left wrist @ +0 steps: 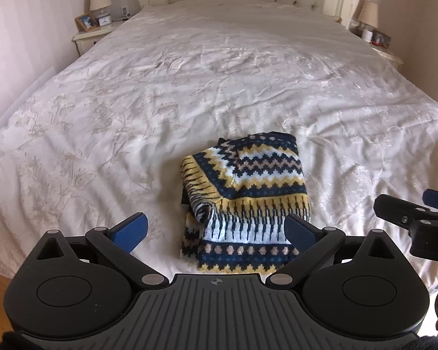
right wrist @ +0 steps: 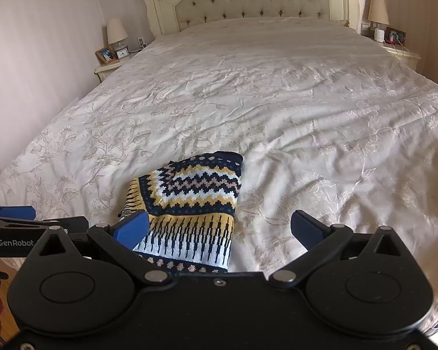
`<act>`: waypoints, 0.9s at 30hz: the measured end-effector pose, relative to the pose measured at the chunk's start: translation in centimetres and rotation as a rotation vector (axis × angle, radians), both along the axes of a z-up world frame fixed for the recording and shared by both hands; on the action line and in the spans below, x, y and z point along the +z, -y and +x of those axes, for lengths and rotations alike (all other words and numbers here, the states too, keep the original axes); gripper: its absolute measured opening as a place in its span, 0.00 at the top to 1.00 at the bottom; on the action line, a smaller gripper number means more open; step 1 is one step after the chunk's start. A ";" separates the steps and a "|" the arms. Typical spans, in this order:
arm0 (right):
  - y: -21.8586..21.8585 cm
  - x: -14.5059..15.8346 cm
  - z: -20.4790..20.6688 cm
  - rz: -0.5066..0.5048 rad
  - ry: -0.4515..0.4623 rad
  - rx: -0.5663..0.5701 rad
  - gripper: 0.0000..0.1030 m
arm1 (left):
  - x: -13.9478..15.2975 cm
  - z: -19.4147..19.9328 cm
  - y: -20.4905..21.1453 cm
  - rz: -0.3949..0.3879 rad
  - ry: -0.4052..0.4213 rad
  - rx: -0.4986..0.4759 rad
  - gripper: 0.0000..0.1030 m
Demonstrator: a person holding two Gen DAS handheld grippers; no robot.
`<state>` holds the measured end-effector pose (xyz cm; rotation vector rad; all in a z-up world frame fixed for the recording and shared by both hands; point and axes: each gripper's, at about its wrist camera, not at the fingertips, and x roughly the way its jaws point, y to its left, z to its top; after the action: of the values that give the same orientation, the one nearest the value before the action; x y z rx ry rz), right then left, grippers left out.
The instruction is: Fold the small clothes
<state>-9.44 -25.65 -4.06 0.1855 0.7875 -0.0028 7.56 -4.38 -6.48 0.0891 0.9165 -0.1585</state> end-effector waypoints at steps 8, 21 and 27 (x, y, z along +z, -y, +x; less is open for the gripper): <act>0.3 -0.5 -0.4 -0.001 -0.029 0.010 0.00 | -0.2 -0.4 -0.2 0.031 0.004 0.038 0.08; 1.0 -0.9 -0.7 0.013 -0.048 0.001 0.00 | -1.0 -0.3 0.2 0.062 -0.056 0.055 0.13; 1.3 -0.9 -0.8 0.019 -0.049 -0.001 0.00 | -1.3 -0.1 0.4 0.076 -0.076 0.062 0.13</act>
<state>-10.21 -26.95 -5.00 0.2047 0.8368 -0.0011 7.49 -4.77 -7.75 0.1253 1.0001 -0.0699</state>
